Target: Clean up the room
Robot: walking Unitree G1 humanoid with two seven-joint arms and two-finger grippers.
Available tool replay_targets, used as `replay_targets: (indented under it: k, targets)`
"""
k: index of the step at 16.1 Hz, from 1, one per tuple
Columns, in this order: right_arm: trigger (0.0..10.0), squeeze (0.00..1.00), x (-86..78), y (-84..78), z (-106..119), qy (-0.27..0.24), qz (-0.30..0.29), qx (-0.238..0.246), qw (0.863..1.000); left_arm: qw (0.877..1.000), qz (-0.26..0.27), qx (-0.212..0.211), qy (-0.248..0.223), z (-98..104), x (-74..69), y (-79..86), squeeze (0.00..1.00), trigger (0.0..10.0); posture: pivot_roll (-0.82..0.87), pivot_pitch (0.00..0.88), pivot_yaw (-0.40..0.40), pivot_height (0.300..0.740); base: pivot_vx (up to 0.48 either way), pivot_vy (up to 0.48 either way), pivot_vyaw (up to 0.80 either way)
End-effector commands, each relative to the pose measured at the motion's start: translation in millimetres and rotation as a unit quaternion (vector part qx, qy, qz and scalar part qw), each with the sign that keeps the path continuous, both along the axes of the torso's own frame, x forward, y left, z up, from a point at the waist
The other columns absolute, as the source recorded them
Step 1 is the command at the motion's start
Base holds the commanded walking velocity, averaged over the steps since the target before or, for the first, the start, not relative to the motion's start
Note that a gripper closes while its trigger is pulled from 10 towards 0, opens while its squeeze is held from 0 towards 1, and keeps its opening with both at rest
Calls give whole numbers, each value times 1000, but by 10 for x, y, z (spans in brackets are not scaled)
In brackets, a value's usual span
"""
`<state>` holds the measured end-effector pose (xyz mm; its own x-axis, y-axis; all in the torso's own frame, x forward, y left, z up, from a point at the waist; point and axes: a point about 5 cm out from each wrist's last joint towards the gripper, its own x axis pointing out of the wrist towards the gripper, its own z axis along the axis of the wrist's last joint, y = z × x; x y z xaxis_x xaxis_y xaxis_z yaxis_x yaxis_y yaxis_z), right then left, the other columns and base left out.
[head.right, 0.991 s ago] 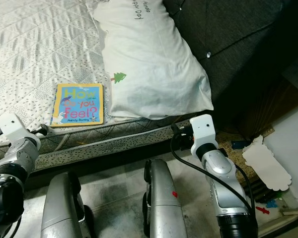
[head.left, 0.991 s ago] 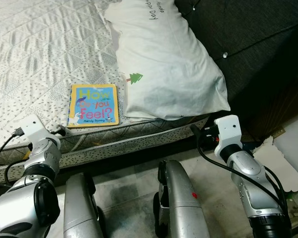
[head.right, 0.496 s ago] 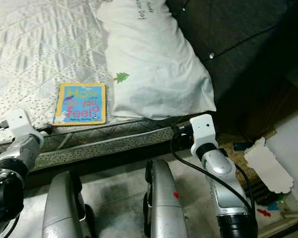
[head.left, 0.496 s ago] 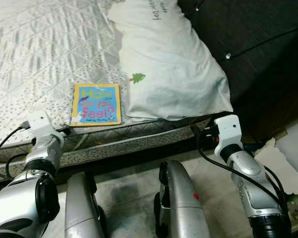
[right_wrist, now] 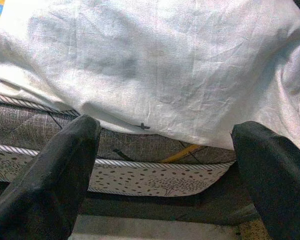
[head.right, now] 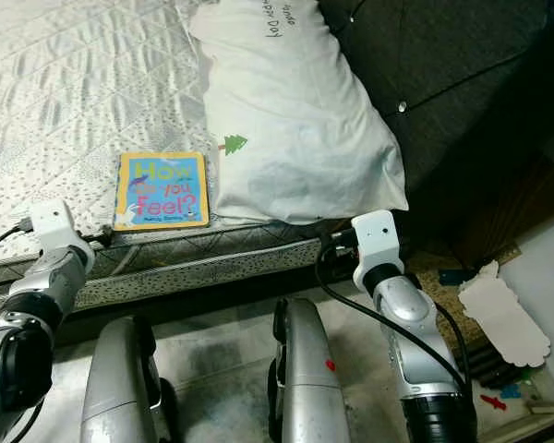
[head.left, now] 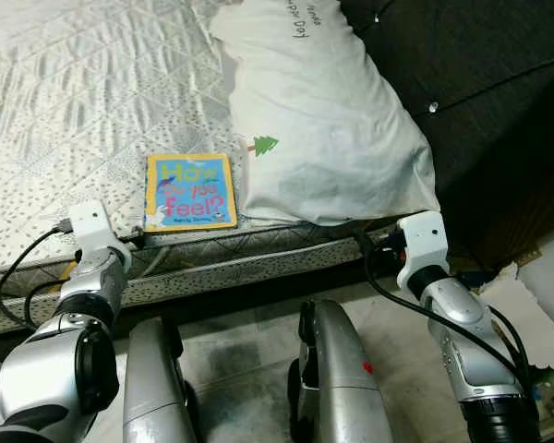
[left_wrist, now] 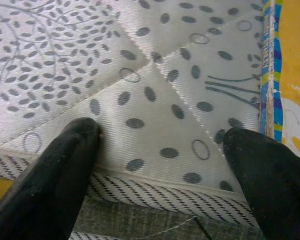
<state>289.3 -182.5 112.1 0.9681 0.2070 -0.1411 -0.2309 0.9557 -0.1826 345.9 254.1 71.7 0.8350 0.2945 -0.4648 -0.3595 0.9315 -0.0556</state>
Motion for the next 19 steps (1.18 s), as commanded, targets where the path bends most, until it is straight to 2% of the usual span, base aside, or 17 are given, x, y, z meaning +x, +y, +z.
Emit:
replay_targets:
  k: [1,6,8,10,12,14,16,17,19]
  targets:
    - [10000,0,-3,-32,-29,4,-9,-2,1000,1000,-21,-7,12,-32,18,-109,0,10000,-127,148,-85,536,0,0,0]
    - [10000,0,4,-18,-40,3,-10,1,1000,999,-2,-47,-2,-83,-13,-129,0,10000,-116,141,-80,536,0,0,0]
    - [10000,0,26,-1,-47,3,-8,3,1000,997,8,-78,-28,-100,-38,-109,0,10000,-106,136,-81,536,0,0,0]
    - [10000,0,36,8,-48,2,-7,5,1000,996,19,-78,-33,-137,-81,-75,0,10000,-102,131,-78,536,0,0,0]
    - [10000,0,69,32,-50,-1,-6,8,1000,993,73,-72,-57,-178,-182,55,0,10000,-88,120,-76,536,0,0,0]
    - [10000,0,105,71,-44,-5,-3,16,1000,990,97,-60,-80,-178,-244,124,0,10000,-71,109,-74,536,0,0,0]
    - [10000,0,201,192,-29,-12,4,33,999,985,116,-22,-128,-100,-318,159,0,10000,-25,83,-67,536,0,0,0]
    - [10000,0,272,313,-8,-18,15,49,998,980,115,-3,-162,-22,-375,87,0,10000,2,64,-62,536,0,0,0]
    - [10000,0,371,429,28,-26,21,65,997,975,96,28,-197,107,-411,-29,0,10000,42,38,-55,536,0,0,0]
